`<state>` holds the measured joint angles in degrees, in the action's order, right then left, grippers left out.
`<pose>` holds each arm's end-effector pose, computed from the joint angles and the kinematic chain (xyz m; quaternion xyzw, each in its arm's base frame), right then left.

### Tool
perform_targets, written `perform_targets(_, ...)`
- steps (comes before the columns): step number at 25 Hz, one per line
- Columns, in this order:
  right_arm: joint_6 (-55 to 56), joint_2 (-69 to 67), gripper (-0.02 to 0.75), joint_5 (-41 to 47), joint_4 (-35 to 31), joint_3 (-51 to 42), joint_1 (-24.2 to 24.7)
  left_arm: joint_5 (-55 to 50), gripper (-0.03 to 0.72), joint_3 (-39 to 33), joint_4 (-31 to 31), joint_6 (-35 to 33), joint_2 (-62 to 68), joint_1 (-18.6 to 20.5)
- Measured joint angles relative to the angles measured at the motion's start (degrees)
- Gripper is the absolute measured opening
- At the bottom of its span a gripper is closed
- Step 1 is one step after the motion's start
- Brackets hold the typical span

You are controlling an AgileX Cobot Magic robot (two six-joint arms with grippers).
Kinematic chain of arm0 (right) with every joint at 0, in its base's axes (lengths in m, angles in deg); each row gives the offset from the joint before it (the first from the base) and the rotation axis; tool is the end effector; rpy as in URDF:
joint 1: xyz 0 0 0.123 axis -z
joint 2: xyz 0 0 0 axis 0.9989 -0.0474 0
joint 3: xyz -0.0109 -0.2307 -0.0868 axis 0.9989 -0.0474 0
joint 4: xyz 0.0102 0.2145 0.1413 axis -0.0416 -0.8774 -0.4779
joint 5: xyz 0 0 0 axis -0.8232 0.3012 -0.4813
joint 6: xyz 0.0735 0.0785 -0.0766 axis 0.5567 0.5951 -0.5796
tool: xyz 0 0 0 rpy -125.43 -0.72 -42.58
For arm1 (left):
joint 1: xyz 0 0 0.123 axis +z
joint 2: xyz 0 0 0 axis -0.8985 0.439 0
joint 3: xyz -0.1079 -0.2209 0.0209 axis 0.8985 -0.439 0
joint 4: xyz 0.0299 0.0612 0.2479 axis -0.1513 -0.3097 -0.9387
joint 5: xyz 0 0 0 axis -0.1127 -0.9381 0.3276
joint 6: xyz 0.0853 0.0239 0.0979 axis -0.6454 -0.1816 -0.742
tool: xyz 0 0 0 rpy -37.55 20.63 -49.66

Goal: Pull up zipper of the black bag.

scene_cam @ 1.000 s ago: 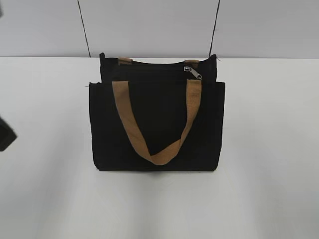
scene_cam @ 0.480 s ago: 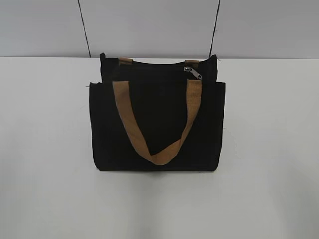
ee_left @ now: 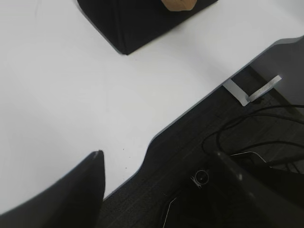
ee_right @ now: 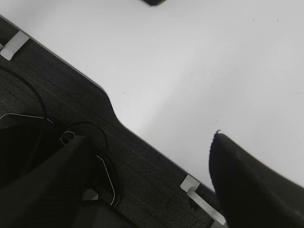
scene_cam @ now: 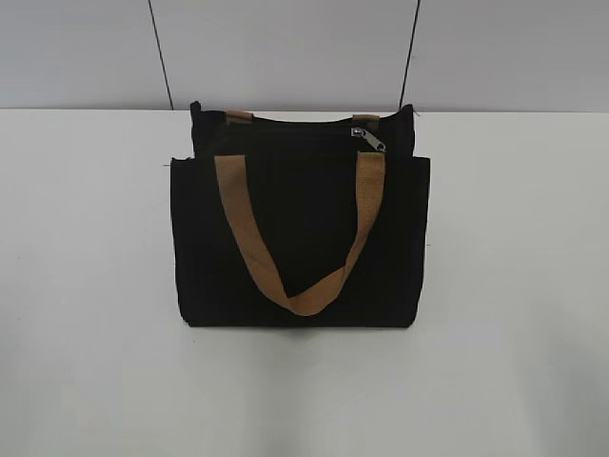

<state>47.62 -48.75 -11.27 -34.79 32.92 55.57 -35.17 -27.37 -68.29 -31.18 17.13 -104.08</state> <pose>0.0933 0.0613 0.2150 -0.3107 0.8881 0.0855 0.3276 0.0655 -0.0653 0.2570 0.3292 0.8501 -0.1632 0.3773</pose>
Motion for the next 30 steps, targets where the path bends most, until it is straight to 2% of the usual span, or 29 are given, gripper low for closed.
perform_targets(7, -1.48, 0.00, 0.595, -0.22, -0.11, 0.00, 0.00, 0.30, 0.500, -0.06, 0.63, -1.55, 0.00, 0.00)
perform_targets(13, -1.53, 0.00, 0.596, -0.27, -0.18, 0.00, 0.00, 5.44, 0.495, -2.21, 0.69, -1.67, 0.26, 0.00)
perform_targets(24, -1.53, 0.00, 0.596, -0.27, -0.18, 0.00, 0.05, 5.72, 0.479, -2.21, 0.64, -1.71, 0.26, 0.00)
perform_targets(26, -1.54, 0.21, 0.596, -0.27, -0.71, 0.00, 1.30, 5.72, 0.478, -2.21, 0.64, -1.71, 0.26, 1.31)
perform_targets(28, -1.59, 1.31, 0.596, -0.27, -1.82, 0.00, 4.36, 5.72, 0.474, -2.21, 0.64, -1.71, 0.26, 4.78)
perform_targets(30, -1.59, 2.76, 0.596, -0.31, -3.21, -0.02, 9.43, 5.74, 0.471, -2.21, 0.64, -1.71, -0.02, 8.92)
